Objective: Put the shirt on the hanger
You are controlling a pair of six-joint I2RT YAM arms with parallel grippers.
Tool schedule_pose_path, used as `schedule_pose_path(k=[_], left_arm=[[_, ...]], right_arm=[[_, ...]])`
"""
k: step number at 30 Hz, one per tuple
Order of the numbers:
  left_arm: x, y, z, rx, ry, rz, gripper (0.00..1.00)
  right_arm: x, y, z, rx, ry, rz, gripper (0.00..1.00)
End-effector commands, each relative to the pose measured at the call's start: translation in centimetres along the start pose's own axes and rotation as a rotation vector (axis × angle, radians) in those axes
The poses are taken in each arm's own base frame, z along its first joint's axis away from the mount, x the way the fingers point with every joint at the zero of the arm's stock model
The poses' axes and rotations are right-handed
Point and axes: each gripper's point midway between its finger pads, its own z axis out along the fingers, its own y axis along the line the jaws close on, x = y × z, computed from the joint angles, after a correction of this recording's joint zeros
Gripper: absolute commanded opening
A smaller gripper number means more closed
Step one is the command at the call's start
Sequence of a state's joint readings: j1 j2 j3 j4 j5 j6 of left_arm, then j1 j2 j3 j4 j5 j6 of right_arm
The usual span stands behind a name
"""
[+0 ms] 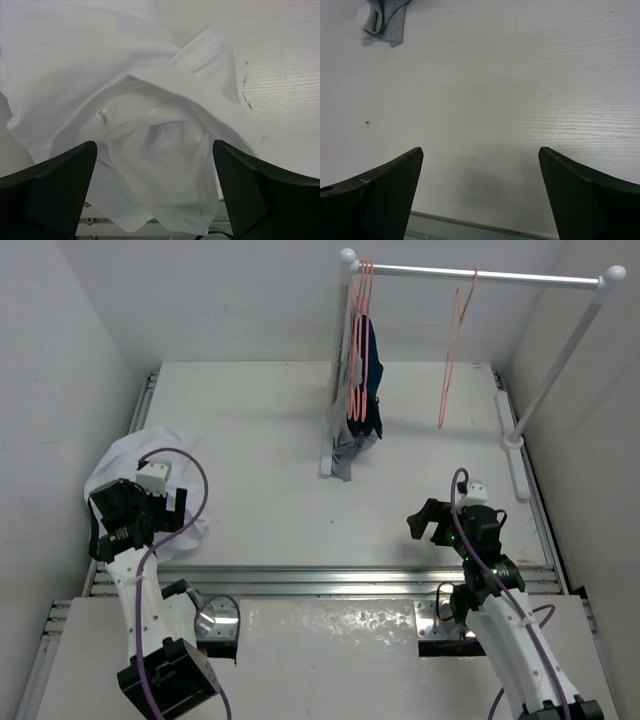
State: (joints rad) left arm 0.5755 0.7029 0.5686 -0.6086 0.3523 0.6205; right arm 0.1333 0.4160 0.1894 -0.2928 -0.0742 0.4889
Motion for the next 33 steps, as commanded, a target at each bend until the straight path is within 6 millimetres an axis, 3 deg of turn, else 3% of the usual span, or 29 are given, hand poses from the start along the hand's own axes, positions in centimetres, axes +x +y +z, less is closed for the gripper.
schedule_pose_path(k=[1, 7, 10, 14, 18, 22, 25, 27, 29, 30, 32, 33], left_arm=[[-0.9, 0.3, 0.1, -0.008, -0.037, 0.019, 0.99], [-1.9, 0.7, -0.8, -0.023, -0.057, 0.054, 1.0], [-1.2, 3.0, -1.0, -0.128, 0.001, 0.106, 1.0], [2.0, 8.4, -1.8, -0.387, 0.22, 0.164, 0.99], [5.0, 10.6, -0.6, -0.473, 0.377, 0.204, 1.0], [7.4, 8.9, 3.0, -0.327, 0.418, 0.202, 1.0], [8.0, 9.0, 4.8, -0.313, 0.42, 0.184, 0.99], [7.6, 9.2, 5.7, -0.308, 0.395, 0.179, 0.91], [7.4, 8.6, 6.5, -0.267, 0.367, 0.177, 0.66], [6.9, 7.8, 7.1, -0.217, 0.327, 0.173, 0.43], [6.3, 6.8, 7.7, -0.155, 0.283, 0.169, 0.09], [5.6, 6.1, 8.1, -0.121, 0.242, 0.157, 0.0]], right_arm=[[-0.8, -0.2, 0.1, 0.016, -0.025, -0.017, 0.99], [-0.9, -0.2, 0.0, 0.017, -0.025, -0.018, 0.99], [-1.1, -0.2, 0.0, 0.018, -0.032, -0.02, 0.99], [-1.1, -0.2, 0.0, 0.016, -0.034, -0.019, 0.99], [-1.0, 0.2, 0.1, -0.006, -0.033, -0.021, 0.99], [-1.0, 0.3, 0.1, -0.01, -0.019, -0.021, 0.99], [-1.0, 0.2, 0.0, -0.003, -0.021, -0.02, 0.99], [-1.0, 0.2, 0.0, -0.005, -0.028, -0.021, 0.99], [-1.1, 0.3, 0.0, -0.01, -0.035, -0.021, 0.99], [-1.1, 0.3, 0.0, -0.011, -0.035, -0.022, 0.99], [-1.2, 0.4, 0.0, -0.017, -0.032, -0.023, 0.99], [-1.1, 0.4, 0.0, -0.016, -0.028, -0.021, 0.99]])
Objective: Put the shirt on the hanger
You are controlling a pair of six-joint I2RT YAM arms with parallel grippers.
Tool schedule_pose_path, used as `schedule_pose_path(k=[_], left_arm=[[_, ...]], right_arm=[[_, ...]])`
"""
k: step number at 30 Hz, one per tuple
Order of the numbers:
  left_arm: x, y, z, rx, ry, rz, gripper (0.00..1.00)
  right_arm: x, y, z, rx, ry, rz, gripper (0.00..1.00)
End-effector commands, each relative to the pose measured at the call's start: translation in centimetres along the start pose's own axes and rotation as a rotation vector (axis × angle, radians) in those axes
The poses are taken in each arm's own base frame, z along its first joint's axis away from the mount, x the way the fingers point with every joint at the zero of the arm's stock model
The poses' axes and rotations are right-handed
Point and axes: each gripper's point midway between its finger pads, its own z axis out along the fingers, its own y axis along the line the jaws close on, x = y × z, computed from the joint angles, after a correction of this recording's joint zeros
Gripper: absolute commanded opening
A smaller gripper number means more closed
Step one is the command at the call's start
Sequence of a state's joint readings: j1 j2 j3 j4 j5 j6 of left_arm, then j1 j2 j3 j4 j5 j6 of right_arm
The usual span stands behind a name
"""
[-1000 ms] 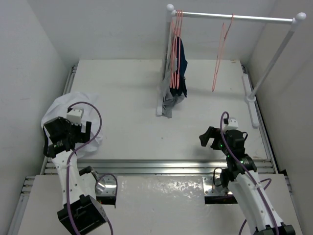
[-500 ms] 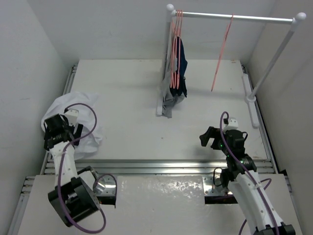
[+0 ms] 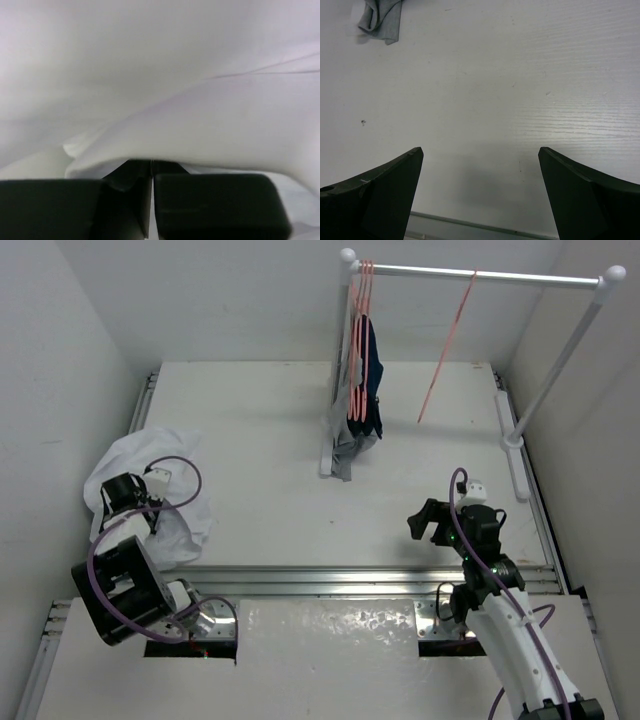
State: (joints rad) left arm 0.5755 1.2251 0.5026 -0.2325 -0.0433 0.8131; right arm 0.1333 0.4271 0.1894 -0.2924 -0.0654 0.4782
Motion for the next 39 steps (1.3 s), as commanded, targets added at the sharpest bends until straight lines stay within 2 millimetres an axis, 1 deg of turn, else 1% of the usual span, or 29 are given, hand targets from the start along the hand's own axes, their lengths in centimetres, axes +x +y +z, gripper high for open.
schedule_pose_path(k=[1, 3, 4, 5, 6, 7, 8, 10, 11, 13, 14, 15, 16, 17, 18, 19, 21, 22, 23, 24, 25, 26, 28, 30, 31, 33, 35, 36, 39], left_arm=[[-4.2, -0.4, 0.1, 0.061, -0.193, -0.009, 0.0], [-5.5, -1.2, -0.4, 0.113, -0.256, -0.027, 0.0], [-6.6, -1.1, -1.0, 0.123, -0.302, -0.025, 0.0], [-7.7, -2.2, -1.7, 0.183, -0.354, -0.018, 0.0], [-8.8, -2.5, -2.8, 0.2, -0.405, 0.005, 0.0], [-9.3, -3.4, -3.4, 0.238, -0.435, 0.035, 0.0], [-10.2, -5.9, -4.4, 0.316, -0.476, 0.113, 0.0], [-11.2, -7.8, -5.8, 0.328, -0.528, 0.19, 0.0], [-12.6, -9.4, -6.5, 0.328, -0.564, 0.238, 0.0], [-14.0, -10.7, -7.8, 0.331, -0.614, 0.278, 0.0], [-14.9, -12.5, -8.7, 0.372, -0.636, 0.309, 0.0], [-16.1, -13.0, -9.5, 0.392, -0.654, 0.319, 0.0], [-16.5, -14.7, -10.3, 0.445, -0.657, 0.355, 0.0], [-16.9, -15.6, -10.9, 0.488, -0.659, 0.367, 0.0], [-18.0, -16.6, -12.0, 0.525, -0.675, 0.4, 0.0], [-17.8, -18.8, -13.1, 0.588, -0.678, 0.459, 0.0], [-18.3, -20.8, -15.1, 0.63, -0.72, 0.529, 0.0], [-18.1, -22.9, -16.6, 0.668, -0.751, 0.596, 0.0], [-18.1, -23.4, -17.1, 0.662, -0.763, 0.618, 0.0], [-18.1, -24.1, -18.0, 0.673, -0.786, 0.641, 0.03], [-17.7, -25.1, -18.7, 0.7, -0.789, 0.671, 0.13], [-17.8, -25.2, -19.3, 0.721, -0.799, 0.675, 0.48], [-17.5, -25.0, -19.3, 0.723, -0.77, 0.656, 0.84], [-17.2, -24.5, -19.7, 0.713, -0.767, 0.647, 0.9], [-17.1, -24.2, -19.9, 0.709, -0.771, 0.637, 1.0], [-17.4, -23.1, -21.6, 0.687, -0.827, 0.611, 1.0], [-17.8, -21.8, -22.4, 0.637, -0.852, 0.558, 1.0], [-17.8, -21.5, -22.1, 0.618, -0.834, 0.542, 1.0], [-17.2, -21.0, -18.4, 0.53, -0.686, 0.508, 1.0]], right_arm=[[-1.2, 0.6, -0.1, -0.026, -0.031, -0.011, 0.99], [-1.2, 0.7, -0.1, -0.028, -0.027, -0.008, 0.99], [-1.2, 0.8, -0.1, -0.031, -0.027, -0.009, 0.99], [-1.2, 0.8, -0.1, -0.031, -0.024, -0.008, 0.99], [-1.2, 0.8, -0.1, -0.031, -0.024, -0.007, 0.99], [-1.3, 0.8, -0.1, -0.032, -0.027, -0.006, 0.99], [-1.4, 0.8, -0.1, -0.032, -0.029, -0.007, 0.99], [-1.4, 0.9, -0.1, -0.033, -0.03, -0.005, 0.99], [-1.5, 0.9, -0.2, -0.036, -0.03, -0.006, 0.99], [-1.6, 1.1, -0.2, -0.042, -0.03, -0.003, 0.99], [-1.7, 1.3, -0.2, -0.048, -0.032, -0.002, 0.99], [-1.7, 1.4, -0.3, -0.058, -0.029, -0.005, 0.99], [-2.0, 1.7, -0.3, -0.068, -0.032, -0.006, 0.99], [-2.1, 1.9, -0.3, -0.078, -0.033, -0.009, 0.99], [-2.1, 2.2, -0.4, -0.092, -0.029, -0.013, 0.99], [-2.6, 2.5, -0.5, -0.105, -0.038, -0.016, 0.99], [-2.9, 3.2, -0.7, -0.139, -0.038, -0.027, 0.99], [-3.6, 3.7, -0.9, -0.16, -0.049, -0.034, 0.99], [-3.7, 4.1, -0.9, -0.179, -0.043, -0.037, 0.99], [-3.8, 4.6, -1.0, -0.203, -0.039, -0.046, 0.99], [-4.1, 5.6, -1.3, -0.254, -0.038, -0.053, 0.99], [-4.0, 5.9, -1.2, -0.275, -0.025, -0.058, 0.99], [-4.1, 6.8, -1.4, -0.318, -0.016, -0.068, 0.99], [-3.8, 7.4, -1.4, -0.341, 0.001, -0.083, 0.99], [-3.7, 7.6, -1.3, -0.346, 0.005, -0.09, 0.99], [-3.3, 8.3, -1.4, -0.366, 0.014, -0.119, 0.99], [-3.6, 8.6, -1.3, -0.361, 0.006, -0.139, 0.99], [-3.3, 9.2, -1.3, -0.376, 0.017, -0.159, 0.99], [-3.8, 10.2, -1.3, -0.378, 0.01, -0.197, 0.99]])
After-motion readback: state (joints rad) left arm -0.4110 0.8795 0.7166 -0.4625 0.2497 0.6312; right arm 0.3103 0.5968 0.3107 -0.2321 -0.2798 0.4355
